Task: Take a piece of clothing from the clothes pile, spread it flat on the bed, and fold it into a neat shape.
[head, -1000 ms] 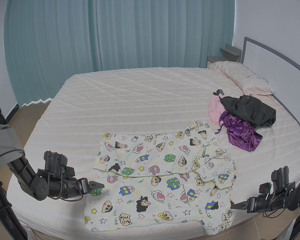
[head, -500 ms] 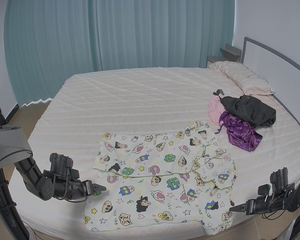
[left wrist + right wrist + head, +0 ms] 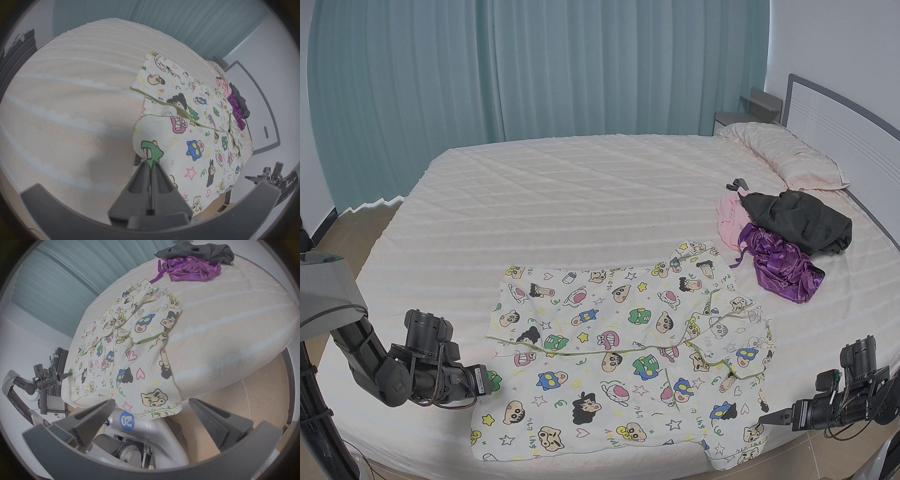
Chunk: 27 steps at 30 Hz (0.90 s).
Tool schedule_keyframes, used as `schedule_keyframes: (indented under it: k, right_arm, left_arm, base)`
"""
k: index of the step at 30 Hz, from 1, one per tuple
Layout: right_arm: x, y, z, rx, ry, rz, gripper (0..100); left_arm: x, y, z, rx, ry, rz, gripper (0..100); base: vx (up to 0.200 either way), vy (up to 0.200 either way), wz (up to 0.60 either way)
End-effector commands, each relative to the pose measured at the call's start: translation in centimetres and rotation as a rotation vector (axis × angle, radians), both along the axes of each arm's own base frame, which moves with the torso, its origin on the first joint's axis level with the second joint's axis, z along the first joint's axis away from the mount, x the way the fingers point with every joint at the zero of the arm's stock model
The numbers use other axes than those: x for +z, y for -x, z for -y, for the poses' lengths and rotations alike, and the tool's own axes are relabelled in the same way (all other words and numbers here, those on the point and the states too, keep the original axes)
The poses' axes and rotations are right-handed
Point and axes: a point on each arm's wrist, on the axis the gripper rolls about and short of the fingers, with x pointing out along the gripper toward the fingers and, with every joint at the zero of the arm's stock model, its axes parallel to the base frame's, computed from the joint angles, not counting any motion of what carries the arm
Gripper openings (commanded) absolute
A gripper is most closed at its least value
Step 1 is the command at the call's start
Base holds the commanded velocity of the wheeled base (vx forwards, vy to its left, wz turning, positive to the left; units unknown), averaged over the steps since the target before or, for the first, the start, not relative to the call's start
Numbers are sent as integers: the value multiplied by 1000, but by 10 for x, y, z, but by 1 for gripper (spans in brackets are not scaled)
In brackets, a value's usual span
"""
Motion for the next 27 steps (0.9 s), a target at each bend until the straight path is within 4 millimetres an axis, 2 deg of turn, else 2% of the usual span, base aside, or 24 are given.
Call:
schedule_keyframes:
  k: [1, 7, 13, 20, 27]
  right_arm:
    - [0, 1, 0, -1, 0, -2, 100]
    - [0, 2, 0, -1, 0, -5, 100]
    - [-1, 3, 0, 2, 0, -10, 100]
    - [-1, 4, 0, 2, 1, -12, 100]
    - [-2, 3, 0, 2, 1, -19, 100]
  left_arm:
    - [4, 10, 18, -44, -35, 14, 0]
    - [7, 16, 48, -77, -102, 51, 0]
    - [4, 32, 82, -160, -182, 81, 0]
    - [-4, 34, 102, -204, -225, 96, 0]
    - [-12, 45, 117, -267, -247, 79, 0]
  base:
    - [0, 0, 0]
    - [0, 0, 0]
    - [0, 0, 0]
    - [0, 0, 0]
    - [0, 0, 0]
